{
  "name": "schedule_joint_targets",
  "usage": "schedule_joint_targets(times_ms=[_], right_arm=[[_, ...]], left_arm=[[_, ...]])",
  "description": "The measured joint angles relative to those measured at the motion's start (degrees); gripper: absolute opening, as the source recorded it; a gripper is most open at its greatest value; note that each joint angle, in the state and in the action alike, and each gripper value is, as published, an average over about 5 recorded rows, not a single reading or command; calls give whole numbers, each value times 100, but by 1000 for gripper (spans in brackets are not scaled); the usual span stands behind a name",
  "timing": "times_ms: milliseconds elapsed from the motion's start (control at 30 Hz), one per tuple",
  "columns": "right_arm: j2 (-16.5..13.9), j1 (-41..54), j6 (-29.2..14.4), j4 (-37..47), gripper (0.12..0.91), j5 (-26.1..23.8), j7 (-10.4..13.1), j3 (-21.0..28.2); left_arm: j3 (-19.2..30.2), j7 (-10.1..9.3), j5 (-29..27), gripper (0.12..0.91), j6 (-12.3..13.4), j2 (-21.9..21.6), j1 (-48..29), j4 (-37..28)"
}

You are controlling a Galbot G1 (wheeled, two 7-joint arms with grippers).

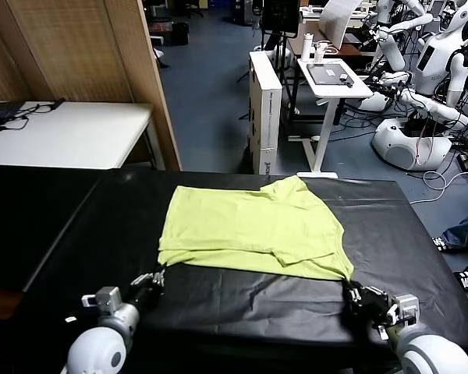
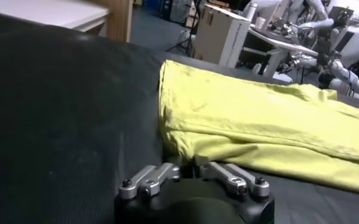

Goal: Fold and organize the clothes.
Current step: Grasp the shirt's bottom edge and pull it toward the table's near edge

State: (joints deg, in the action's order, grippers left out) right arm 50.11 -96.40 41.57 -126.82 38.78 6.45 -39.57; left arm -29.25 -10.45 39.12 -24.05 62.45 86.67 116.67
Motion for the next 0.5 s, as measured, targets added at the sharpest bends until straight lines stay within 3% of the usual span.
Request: schedule_joint_targets(times_ms=[200, 500], right_arm=[[-178, -483, 62, -509, 139, 40, 42, -188], [-168, -993, 62, -821, 139, -79, 148, -207]], left_arm=[[-264, -25, -25, 152, -47, -319, 678, 506], [-684, -10, 6, 152, -74, -555, 1580, 1025]])
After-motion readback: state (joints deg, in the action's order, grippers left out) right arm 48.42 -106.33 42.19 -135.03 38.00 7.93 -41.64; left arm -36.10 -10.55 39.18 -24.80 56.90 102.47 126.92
